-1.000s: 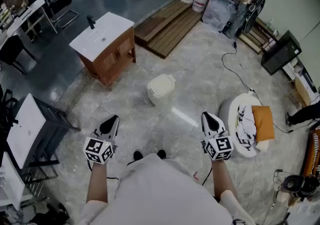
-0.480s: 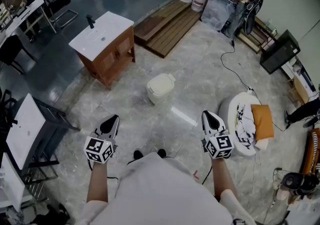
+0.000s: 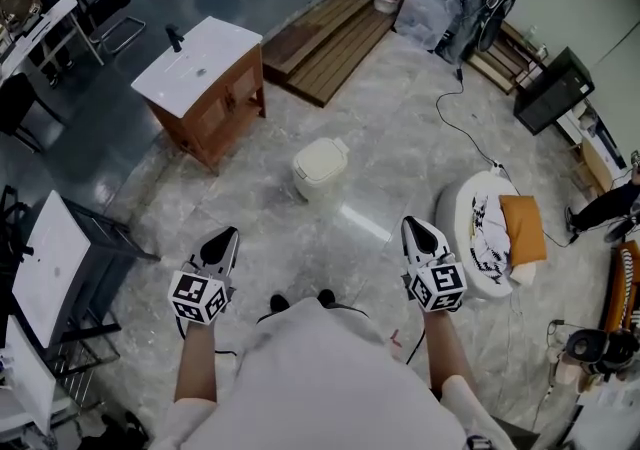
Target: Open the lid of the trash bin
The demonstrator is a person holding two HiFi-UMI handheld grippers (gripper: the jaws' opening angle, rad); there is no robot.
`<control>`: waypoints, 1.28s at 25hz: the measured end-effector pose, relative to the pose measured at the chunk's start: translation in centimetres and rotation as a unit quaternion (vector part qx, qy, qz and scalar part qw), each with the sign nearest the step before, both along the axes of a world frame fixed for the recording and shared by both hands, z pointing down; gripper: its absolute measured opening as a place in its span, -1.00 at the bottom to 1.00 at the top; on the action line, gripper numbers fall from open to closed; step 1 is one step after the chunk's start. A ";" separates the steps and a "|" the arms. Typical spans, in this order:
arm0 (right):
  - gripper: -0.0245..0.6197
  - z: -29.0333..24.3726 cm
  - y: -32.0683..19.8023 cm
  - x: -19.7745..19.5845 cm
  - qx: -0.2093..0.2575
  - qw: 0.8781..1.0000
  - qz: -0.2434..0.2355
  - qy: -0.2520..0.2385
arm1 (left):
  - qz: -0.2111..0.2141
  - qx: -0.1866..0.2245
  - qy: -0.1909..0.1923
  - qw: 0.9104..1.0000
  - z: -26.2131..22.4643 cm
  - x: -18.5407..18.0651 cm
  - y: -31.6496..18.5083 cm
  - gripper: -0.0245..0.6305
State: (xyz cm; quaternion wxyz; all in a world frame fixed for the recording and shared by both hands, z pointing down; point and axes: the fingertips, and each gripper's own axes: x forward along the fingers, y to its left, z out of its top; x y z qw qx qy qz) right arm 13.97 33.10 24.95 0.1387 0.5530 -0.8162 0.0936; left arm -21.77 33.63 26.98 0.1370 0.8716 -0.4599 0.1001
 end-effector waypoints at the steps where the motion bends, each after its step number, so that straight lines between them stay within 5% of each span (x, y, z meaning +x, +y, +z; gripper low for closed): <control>1: -0.81 0.1 0.1 -0.2 -0.001 1.000 0.002 0.001 | 0.003 0.000 0.000 1.000 0.1 -0.2 0.0 -0.84; 16: -0.81 0.9 2.8 -4.1 -0.011 0.999 0.034 0.010 | 0.043 -0.010 0.005 0.999 1.5 -3.4 0.5 -0.84; 32: -0.81 1.4 -0.2 -5.1 -0.013 0.999 0.027 0.015 | 0.030 -0.018 0.007 0.999 2.3 -4.5 -2.0 -0.84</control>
